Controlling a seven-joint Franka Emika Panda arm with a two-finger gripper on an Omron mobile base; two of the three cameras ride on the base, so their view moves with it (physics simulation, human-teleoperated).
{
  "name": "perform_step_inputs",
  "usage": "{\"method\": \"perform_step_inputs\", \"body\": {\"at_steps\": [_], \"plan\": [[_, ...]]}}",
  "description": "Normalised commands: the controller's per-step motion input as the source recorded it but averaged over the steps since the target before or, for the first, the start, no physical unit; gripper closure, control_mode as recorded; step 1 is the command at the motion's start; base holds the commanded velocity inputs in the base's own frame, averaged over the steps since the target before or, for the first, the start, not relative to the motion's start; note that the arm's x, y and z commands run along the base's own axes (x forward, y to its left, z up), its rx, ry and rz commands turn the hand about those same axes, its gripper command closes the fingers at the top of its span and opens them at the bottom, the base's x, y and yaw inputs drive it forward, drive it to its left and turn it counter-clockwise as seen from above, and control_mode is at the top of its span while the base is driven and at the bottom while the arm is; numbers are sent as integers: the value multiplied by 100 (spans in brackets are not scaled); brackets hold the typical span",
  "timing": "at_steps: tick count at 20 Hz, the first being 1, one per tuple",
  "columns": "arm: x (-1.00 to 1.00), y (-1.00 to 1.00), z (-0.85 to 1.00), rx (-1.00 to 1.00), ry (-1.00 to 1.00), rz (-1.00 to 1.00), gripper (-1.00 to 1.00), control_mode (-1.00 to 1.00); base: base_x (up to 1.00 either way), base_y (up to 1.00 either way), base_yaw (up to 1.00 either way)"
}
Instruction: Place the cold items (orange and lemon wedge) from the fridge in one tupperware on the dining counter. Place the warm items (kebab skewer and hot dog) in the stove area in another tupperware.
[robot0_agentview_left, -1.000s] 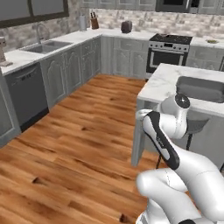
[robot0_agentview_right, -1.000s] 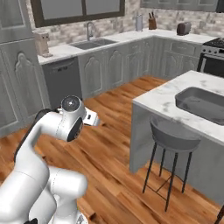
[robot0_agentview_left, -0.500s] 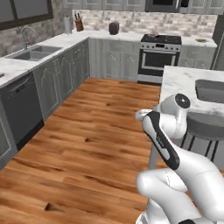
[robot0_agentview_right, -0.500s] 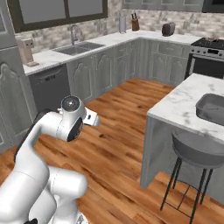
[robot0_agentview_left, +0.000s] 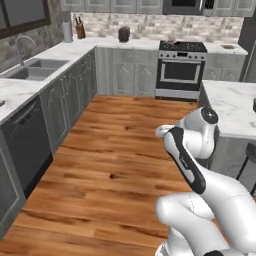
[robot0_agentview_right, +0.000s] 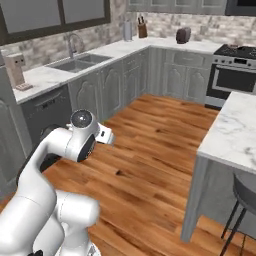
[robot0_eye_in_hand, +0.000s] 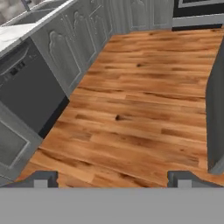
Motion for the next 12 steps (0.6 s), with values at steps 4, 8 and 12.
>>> {"method": "perform_step_inputs", "body": {"at_steps": [4,8,12], "plan": [[0,0,0,0,0,0,-100,100,100,72,-27],[0,0,0,0,0,0,-100,100,100,75,-28],[0,0,0,0,0,0,-100,100,100,60,-26]]}}
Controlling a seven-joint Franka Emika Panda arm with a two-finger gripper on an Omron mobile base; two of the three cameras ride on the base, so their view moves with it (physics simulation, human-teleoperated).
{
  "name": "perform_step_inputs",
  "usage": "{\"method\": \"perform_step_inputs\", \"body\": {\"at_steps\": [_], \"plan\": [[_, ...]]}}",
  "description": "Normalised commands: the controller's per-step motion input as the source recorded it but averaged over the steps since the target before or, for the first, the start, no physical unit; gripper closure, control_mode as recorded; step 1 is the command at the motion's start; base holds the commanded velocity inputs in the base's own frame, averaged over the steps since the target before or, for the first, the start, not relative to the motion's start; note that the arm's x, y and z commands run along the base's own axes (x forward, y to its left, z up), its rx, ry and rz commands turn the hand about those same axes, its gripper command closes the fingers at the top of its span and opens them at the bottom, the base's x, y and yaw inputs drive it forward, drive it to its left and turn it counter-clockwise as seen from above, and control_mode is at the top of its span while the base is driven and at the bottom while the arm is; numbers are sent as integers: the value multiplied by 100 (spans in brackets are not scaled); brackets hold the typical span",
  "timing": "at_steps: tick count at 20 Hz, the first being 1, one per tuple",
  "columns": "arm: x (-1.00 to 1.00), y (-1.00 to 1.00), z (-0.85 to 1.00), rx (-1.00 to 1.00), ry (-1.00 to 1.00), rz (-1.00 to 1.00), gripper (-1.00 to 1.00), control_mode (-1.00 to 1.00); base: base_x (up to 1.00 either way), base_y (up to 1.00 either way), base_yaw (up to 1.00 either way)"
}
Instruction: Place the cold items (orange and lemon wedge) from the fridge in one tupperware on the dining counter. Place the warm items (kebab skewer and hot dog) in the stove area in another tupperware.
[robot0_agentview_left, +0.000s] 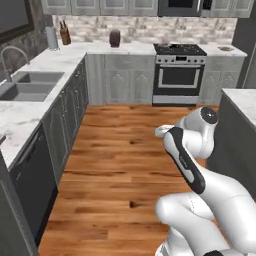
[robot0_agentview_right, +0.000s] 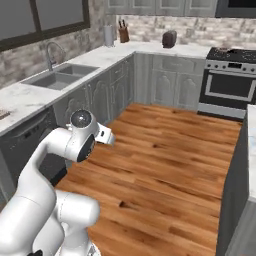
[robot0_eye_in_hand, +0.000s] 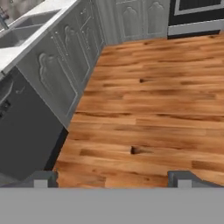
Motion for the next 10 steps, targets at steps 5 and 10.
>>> {"method": "perform_step_inputs", "body": {"at_steps": [5,10], "plan": [[0,0,0,0,0,0,-100,100,100,35,-29],[0,0,0,0,0,0,-100,100,100,20,-27]]}}
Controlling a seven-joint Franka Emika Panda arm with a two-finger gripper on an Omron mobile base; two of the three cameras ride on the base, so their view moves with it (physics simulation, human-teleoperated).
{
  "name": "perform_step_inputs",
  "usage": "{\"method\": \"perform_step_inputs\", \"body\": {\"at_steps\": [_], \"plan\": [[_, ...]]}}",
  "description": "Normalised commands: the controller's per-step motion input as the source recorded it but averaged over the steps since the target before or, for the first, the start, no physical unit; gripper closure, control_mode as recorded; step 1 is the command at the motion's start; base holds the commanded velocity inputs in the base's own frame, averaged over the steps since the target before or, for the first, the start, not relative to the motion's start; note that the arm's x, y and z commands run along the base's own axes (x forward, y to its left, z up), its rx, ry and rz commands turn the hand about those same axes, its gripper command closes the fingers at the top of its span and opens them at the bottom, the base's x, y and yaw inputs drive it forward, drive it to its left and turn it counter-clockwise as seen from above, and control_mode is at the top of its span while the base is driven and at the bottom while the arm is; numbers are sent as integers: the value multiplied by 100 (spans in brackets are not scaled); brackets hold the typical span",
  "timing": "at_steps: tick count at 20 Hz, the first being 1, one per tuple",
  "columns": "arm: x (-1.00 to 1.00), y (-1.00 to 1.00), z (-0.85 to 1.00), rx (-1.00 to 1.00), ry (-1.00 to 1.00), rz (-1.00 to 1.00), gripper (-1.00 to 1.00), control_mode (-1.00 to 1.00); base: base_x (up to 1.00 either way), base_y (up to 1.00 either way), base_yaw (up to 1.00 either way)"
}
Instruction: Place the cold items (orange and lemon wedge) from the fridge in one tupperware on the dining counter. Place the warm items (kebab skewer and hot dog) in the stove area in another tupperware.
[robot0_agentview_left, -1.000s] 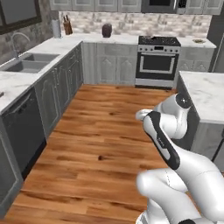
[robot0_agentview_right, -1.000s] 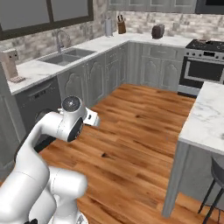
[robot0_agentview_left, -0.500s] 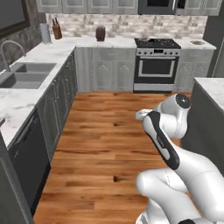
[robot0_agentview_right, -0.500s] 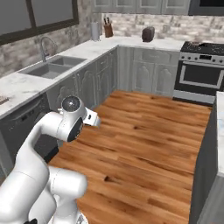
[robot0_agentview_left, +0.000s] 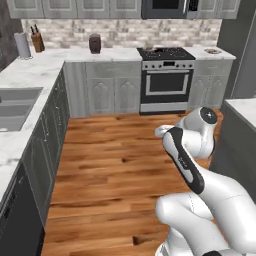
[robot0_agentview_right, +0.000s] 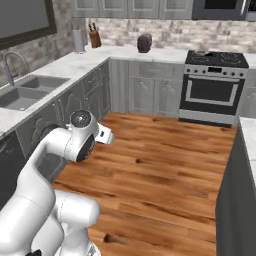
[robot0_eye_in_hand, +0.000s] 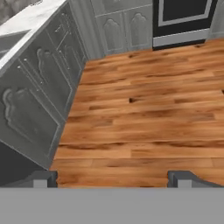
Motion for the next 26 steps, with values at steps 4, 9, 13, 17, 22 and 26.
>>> {"method": "perform_step_inputs", "body": {"at_steps": [4,9,13,17,22,26], "plan": [[0,0,0,0,0,0,-100,100,100,24,-25],[0,0,0,0,0,0,-100,100,100,19,-23],[0,0,0,0,0,0,-100,100,100,12,-20],[0,0,0,0,0,0,-100,100,100,0,-15],[0,0,0,0,0,0,-100,100,100,0,-9],[0,0,0,0,0,0,-100,100,100,-10,-6]]}}
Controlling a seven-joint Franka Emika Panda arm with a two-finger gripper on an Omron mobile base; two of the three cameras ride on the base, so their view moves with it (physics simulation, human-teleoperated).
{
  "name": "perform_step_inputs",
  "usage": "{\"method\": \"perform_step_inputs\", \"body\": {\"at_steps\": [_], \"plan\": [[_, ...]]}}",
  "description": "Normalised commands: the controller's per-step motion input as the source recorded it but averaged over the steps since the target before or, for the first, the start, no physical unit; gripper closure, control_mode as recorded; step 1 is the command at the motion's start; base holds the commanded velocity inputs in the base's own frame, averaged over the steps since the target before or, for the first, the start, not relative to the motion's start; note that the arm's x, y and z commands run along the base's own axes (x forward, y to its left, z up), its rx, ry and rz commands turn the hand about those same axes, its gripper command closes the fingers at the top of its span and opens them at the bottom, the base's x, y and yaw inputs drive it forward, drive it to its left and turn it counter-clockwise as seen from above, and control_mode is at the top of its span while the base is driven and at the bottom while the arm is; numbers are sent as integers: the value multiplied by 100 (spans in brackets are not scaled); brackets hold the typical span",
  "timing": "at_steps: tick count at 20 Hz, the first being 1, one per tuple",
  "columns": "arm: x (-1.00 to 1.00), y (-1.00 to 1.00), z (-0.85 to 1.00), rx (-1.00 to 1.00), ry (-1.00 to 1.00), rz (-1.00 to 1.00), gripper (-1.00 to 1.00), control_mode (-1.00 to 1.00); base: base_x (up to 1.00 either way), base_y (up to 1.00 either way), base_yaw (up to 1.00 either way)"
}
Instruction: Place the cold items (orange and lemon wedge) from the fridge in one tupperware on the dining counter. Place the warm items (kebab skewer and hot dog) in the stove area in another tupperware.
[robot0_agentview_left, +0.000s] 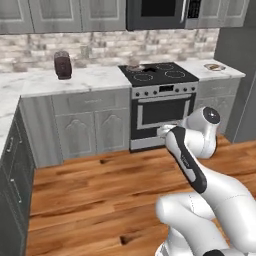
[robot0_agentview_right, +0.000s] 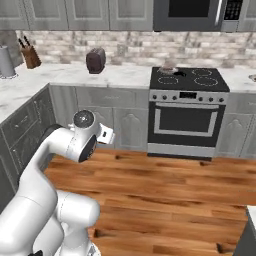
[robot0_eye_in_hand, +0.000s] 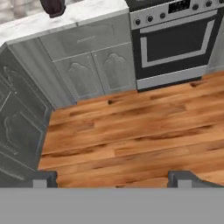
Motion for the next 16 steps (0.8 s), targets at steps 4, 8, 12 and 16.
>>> {"method": "perform_step_inputs", "body": {"at_steps": [4,8,12,16], "plan": [[0,0,0,0,0,0,-100,100,100,-20,-2],[0,0,0,0,0,0,-100,100,100,-39,0],[0,0,0,0,0,0,-100,100,97,-64,2],[0,0,0,0,0,0,-100,100,93,-82,7]]}}
